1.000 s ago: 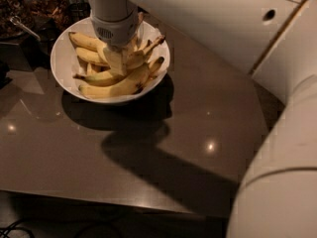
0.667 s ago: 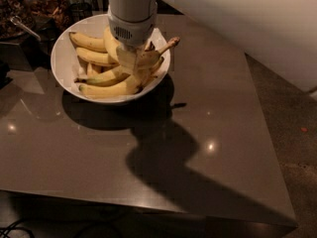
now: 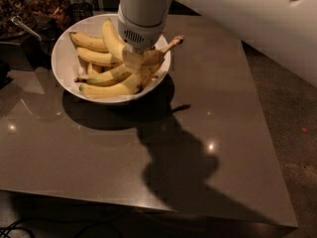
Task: Pick banana from white bowl
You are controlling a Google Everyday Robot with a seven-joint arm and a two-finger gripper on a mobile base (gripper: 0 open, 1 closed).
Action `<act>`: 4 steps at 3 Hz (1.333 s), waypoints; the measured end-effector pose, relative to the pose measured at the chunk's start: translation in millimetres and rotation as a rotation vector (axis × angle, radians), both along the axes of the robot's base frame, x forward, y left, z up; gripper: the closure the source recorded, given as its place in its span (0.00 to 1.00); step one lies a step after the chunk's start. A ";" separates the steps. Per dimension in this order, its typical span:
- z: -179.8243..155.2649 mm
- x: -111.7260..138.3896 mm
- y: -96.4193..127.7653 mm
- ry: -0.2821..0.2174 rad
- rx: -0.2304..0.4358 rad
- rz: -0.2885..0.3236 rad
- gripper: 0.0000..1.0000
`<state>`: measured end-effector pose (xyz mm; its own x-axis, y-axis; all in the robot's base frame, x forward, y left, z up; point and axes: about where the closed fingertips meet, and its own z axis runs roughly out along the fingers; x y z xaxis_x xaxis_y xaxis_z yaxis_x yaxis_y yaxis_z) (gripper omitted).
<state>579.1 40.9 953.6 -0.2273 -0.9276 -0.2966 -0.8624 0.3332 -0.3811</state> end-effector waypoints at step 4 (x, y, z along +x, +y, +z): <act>31.8 -85.2 -28.6 0.236 0.078 -0.017 1.00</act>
Offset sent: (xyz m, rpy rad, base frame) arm -0.0813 -0.0290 0.0325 0.0809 0.2380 0.0043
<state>493.9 12.3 985.3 -0.3139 -0.8995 -0.3039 -0.9186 0.3687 -0.1425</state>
